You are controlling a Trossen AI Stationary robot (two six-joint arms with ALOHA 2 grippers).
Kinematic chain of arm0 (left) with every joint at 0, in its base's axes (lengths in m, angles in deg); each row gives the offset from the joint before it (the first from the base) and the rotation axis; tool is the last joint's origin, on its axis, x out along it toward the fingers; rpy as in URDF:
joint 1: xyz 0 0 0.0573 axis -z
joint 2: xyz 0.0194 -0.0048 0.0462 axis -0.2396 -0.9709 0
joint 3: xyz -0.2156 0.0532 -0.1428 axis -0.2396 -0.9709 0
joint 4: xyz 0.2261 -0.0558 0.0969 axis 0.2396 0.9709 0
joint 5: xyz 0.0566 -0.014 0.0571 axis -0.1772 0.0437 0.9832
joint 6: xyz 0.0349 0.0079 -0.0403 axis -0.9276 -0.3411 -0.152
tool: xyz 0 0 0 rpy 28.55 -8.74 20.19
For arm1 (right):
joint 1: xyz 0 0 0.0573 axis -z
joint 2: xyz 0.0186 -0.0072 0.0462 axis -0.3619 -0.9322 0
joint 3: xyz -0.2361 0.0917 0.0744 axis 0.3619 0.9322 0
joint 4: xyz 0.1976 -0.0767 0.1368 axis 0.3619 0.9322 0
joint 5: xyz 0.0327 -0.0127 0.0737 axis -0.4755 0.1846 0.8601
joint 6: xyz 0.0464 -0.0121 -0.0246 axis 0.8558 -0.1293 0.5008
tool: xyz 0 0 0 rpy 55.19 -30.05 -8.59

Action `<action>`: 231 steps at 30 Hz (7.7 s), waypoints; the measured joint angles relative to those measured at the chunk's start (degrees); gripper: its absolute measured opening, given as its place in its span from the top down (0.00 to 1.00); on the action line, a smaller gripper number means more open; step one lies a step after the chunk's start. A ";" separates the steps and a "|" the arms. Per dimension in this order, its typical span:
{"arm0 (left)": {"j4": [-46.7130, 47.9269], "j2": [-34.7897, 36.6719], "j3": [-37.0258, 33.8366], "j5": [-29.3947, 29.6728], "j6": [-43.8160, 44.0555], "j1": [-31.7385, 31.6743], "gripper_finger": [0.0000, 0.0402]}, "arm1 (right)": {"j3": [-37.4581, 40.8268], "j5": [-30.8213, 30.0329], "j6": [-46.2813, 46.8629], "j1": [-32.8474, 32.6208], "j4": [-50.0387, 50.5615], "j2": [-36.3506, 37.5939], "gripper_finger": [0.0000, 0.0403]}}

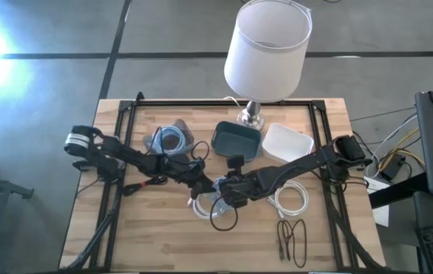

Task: Pick & Place USB Port
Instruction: Put the blue HDMI cable into the black bin, then put the top right black USB cable into the blue bin

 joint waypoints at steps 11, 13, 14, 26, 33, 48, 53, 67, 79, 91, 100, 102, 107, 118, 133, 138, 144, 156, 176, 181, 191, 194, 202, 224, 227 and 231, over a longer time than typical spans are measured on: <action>3.67 -3.56 6.23 -1.23 -4.27 -0.03 0.57 | 0.02 0.02 0.19 0.07 -0.18 0.00 0.97; 6.35 -3.48 6.82 -1.16 -4.69 -0.13 0.60 | 0.02 0.09 0.19 0.07 -0.33 0.00 0.96; 7.72 -3.44 6.99 -0.95 -4.86 -0.13 0.62 | 0.02 0.07 0.21 0.07 -0.33 0.00 0.95; 12.03 -3.40 7.19 2.22 -6.73 -0.24 0.90 | 0.02 0.09 1.67 0.04 -0.42 0.00 0.78; 12.34 -2.08 7.19 2.49 -7.21 -0.70 0.87 | 0.04 0.04 -2.18 -1.02 1.22 2.01 0.72; 14.37 3.86 8.66 3.52 -10.85 -1.33 0.87 | 1.58 -9.14 14.25 -1.62 13.68 16.83 0.68; 22.29 11.30 9.88 4.02 -14.94 -1.47 0.91 | 5.47 -8.99 18.48 -1.86 13.50 20.66 0.70; 64.12 39.31 10.14 31.57 -15.29 -2.81 0.91 | 16.15 -7.20 22.13 -1.81 8.37 21.22 0.72; 79.63 46.64 10.03 37.06 -13.46 -14.56 0.90 | 18.10 -2.29 18.03 -1.81 3.98 21.22 0.75; 78.95 40.18 10.00 13.08 -23.93 -33.55 0.90 | 17.38 -2.30 15.85 -1.81 3.85 21.22 0.79; 75.37 38.85 9.96 2.62 -27.07 -39.39 0.89 | 17.40 -2.32 13.32 -1.81 2.60 21.22 0.81; 73.47 39.34 9.98 -1.48 -27.12 -39.39 0.90 | 17.40 -2.32 12.50 -1.79 2.61 21.22 0.82; 76.87 38.93 9.96 -0.24 -27.86 -39.34 0.89 | 17.38 -2.34 12.01 -1.77 2.58 21.20 0.81; 76.95 33.51 6.57 -1.90 -28.21 -39.39 0.87 | 17.33 -2.34 10.55 -1.81 2.47 21.20 0.83; 76.75 29.36 4.58 3.69 -31.01 -39.34 0.71 | 17.35 -2.34 10.54 -1.81 1.68 21.20 0.83; 76.89 30.50 6.69 3.89 -32.61 -39.36 0.66 | 17.35 -2.34 10.55 -1.81 1.55 21.20 0.83; 77.77 32.13 8.19 3.95 -32.96 -39.34 0.62 | 17.33 -2.36 10.70 -1.81 1.33 21.20 0.83; 79.54 35.03 11.21 6.18 -32.44 -39.28 0.61 | 17.35 -2.93 13.13 -1.42 -5.82 21.07 0.82; 78.99 36.40 11.02 6.13 -32.30 -38.93 0.62 | 17.05 18.12 12.20 4.27 -9.49 10.15 0.58; 79.04 36.36 10.90 6.10 -32.30 -38.28 0.62 | 17.05 23.21 9.20 7.20 -12.23 4.79 0.57; 78.84 36.34 10.86 6.09 -32.33 -37.66 0.62 | 17.05 26.08 7.21 8.96 -11.87 0.33 0.58; 78.40 36.34 10.86 6.07 -32.33 -37.66 0.62 | 17.05 25.94 7.27 8.98 -11.91 0.02 0.58; 77.55 36.34 10.84 6.07 -32.35 -37.66 0.62 | 17.03 30.77 7.52 9.01 -11.94 -0.15 0.76; 77.14 36.32 10.81 6.07 -32.35 -37.64 0.62 | 2.92 24.41 -0.85 9.08 -1.23 4.73 0.91; 77.12 36.30 10.81 6.07 -32.35 -37.62 0.62 | 0.94 16.22 -4.61 9.43 -1.21 4.85 0.91; 77.13 36.01 10.80 6.07 -32.33 -37.59 0.62 | 0.14 7.94 -6.16 11.80 -1.55 4.94 0.91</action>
